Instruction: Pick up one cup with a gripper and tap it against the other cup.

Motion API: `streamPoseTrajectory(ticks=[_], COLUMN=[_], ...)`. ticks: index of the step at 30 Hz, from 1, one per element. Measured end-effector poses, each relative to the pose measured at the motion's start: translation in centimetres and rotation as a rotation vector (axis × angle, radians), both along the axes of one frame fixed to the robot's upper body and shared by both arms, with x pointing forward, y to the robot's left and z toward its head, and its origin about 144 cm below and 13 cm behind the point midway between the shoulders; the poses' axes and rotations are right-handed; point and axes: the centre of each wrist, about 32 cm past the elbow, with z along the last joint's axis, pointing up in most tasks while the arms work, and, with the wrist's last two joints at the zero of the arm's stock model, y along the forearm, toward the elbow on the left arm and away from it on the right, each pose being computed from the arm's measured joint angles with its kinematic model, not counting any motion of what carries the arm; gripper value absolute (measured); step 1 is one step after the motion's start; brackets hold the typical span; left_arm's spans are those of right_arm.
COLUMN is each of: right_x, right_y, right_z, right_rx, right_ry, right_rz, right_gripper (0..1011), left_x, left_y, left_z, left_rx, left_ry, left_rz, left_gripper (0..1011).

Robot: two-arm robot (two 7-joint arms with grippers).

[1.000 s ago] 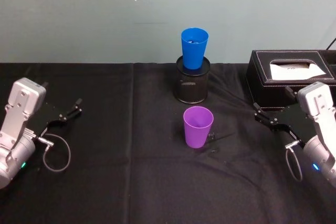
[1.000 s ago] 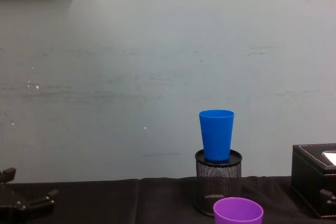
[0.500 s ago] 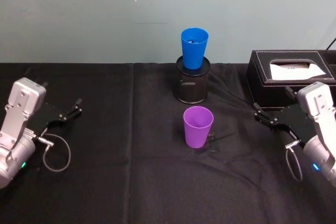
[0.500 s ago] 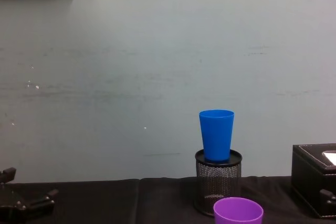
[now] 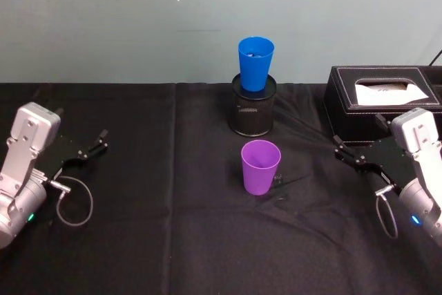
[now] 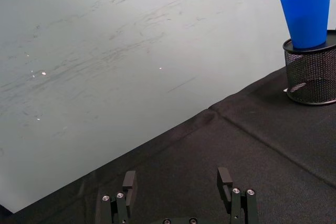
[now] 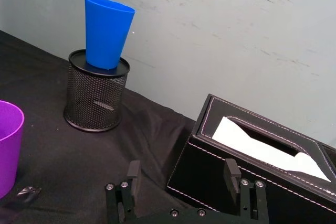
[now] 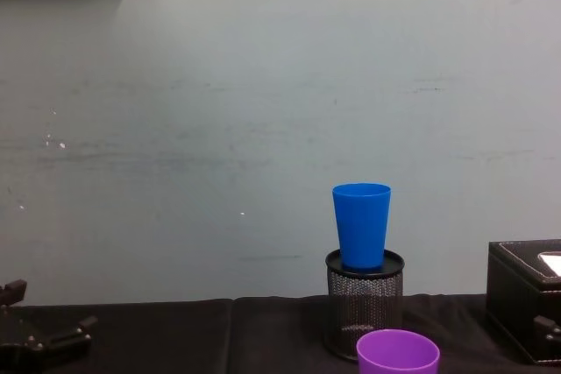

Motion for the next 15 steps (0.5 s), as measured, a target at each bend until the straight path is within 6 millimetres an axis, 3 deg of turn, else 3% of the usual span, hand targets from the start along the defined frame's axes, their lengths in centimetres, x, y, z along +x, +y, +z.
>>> streamPoseTrajectory(ticks=[10,15], right_x=[-0.1,-1.3], right_y=[-0.1,0.2], right_z=[0.0,-0.3], right_rx=[-0.009,-0.025], right_ry=[0.002,0.062], right_rz=[0.010,0.099], right_gripper=[1004,1004], left_x=[0.0,0.0], left_y=[0.0,0.0], left_z=[0.0,0.0], left_rx=[0.000,0.000], left_ry=[0.000,0.000], left_rz=[0.000,0.000], left_gripper=[1000,1000])
